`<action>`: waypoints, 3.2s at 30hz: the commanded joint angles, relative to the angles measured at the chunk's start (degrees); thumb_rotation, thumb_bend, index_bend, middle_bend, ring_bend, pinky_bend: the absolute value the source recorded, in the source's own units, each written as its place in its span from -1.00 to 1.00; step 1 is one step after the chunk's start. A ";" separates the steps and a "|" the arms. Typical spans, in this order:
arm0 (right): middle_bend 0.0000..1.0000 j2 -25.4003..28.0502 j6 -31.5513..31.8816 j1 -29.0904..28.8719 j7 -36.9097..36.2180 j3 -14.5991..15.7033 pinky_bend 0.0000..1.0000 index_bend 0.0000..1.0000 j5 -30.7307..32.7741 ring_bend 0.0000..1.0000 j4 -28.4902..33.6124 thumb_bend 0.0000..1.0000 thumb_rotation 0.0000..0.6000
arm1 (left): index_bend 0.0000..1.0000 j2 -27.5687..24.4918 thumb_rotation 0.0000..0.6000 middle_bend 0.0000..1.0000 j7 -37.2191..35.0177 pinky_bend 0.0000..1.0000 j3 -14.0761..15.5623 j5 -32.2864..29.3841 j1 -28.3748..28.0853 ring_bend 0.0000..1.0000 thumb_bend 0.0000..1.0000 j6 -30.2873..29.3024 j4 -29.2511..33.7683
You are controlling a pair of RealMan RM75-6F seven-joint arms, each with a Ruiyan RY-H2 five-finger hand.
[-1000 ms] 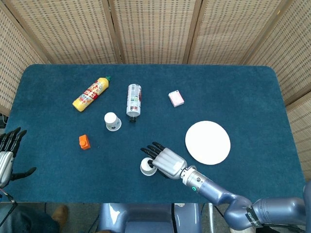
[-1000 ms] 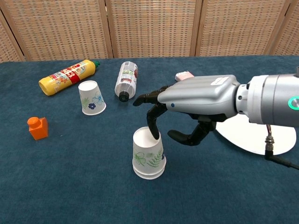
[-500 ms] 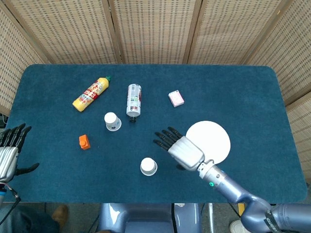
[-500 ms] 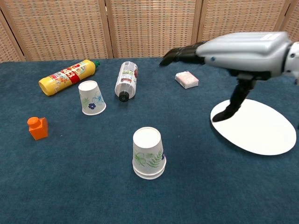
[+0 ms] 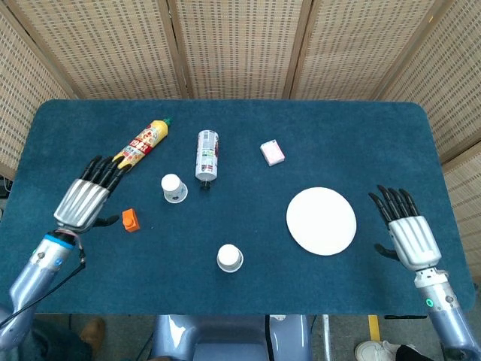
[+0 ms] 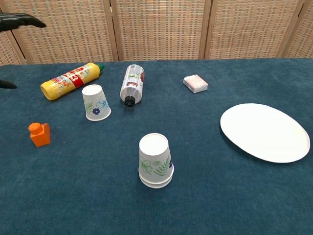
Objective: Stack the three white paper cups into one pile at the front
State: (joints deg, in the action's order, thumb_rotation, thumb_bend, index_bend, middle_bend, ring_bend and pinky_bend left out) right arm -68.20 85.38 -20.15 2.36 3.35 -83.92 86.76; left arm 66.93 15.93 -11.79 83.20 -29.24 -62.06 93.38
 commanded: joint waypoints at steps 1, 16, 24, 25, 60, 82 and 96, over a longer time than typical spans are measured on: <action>-1.00 -1.60 2.89 3.12 -0.02 0.78 -1.00 -1.00 -1.07 -1.00 0.48 -1.00 1.00 | -1.00 6.10 1.00 -1.00 7.59 -1.00 -3.35 -6.60 -8.10 -1.00 -1.00 7.92 -4.13; -1.00 -2.02 2.65 5.68 -0.55 -2.09 -1.00 -0.95 -1.73 -1.00 -1.25 -1.00 1.00 | -0.58 14.39 1.00 -0.72 12.21 -0.49 -4.68 -23.43 -20.49 -0.61 -1.00 20.15 -11.41; -1.00 -1.83 2.72 6.41 -1.24 -3.26 -1.00 -0.93 -2.06 -1.00 -1.45 -1.00 1.00 | -0.54 14.29 1.00 -0.69 15.43 -0.46 -2.88 -29.04 -22.78 -0.60 -1.00 21.11 -15.09; -1.00 -1.83 2.72 6.47 -1.23 -3.36 -1.00 -0.93 -2.13 -1.00 -1.44 -1.00 1.00 | -0.53 14.31 1.00 -0.69 15.49 -0.46 -2.71 -29.55 -22.96 -0.60 -1.00 21.27 -15.56; -1.00 -1.76 0.84 8.49 -2.60 -6.87 -1.00 -0.93 -2.76 -1.00 -2.16 -1.00 1.00 | 0.19 17.10 1.00 -0.09 6.38 0.09 -0.34 -30.39 -26.09 -0.04 -0.82 21.20 -21.90; -1.00 -0.71 2.18 9.93 -2.35 -7.81 -1.00 -0.93 -4.17 -1.00 -0.39 -1.00 1.00 | 0.17 -8.22 1.00 -0.09 -1.29 0.08 0.00 -9.89 -22.41 -0.04 -0.82 20.55 22.17; -1.00 -0.10 2.37 10.38 -3.14 -8.09 -1.00 -0.91 -4.70 -1.00 -0.11 -1.00 1.00 | 0.17 2.08 1.00 -0.09 15.13 0.07 2.06 -21.71 -30.42 -0.04 -0.82 19.90 20.53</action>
State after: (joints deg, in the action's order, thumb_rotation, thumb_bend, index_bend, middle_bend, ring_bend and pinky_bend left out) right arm -68.31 87.76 -9.78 -0.77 -4.73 -88.63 86.65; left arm 67.21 28.51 -10.22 64.11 -57.81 -41.59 114.32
